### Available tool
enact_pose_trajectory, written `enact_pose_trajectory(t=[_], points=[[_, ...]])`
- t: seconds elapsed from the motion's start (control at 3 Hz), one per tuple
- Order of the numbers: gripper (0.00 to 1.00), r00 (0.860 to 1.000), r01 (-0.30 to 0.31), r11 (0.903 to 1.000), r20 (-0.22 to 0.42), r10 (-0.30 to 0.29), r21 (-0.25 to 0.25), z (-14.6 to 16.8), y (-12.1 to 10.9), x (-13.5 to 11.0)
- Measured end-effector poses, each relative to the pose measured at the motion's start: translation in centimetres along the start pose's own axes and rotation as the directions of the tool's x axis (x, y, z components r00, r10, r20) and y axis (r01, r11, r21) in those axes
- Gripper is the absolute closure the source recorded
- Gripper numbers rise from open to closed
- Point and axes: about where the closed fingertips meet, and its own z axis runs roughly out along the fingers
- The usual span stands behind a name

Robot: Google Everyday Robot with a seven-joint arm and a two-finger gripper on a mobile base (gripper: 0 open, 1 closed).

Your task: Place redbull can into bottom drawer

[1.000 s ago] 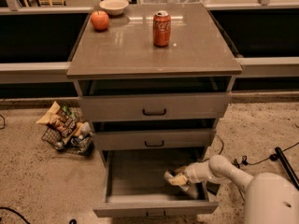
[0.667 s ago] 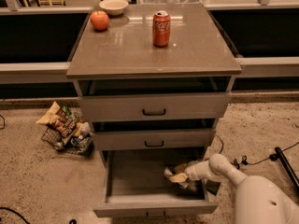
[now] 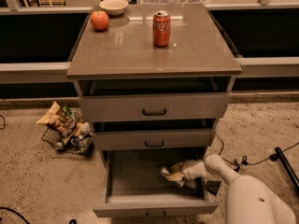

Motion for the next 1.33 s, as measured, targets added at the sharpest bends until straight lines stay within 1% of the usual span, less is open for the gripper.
enact_pose_trajectory(t=[0.33, 1.0, 1.33], points=[[0.82, 1.000, 0.000, 1.0000, 0.000, 0.000, 0.000, 0.02, 0.01, 0.00], [0.35, 1.000, 0.002, 1.0000, 0.002, -0.002, -0.009, 0.18, 0.22, -0.15], [0.12, 1.000, 0.004, 0.9997, 0.014, -0.004, -0.025, -0.05, 0.47, -0.28]])
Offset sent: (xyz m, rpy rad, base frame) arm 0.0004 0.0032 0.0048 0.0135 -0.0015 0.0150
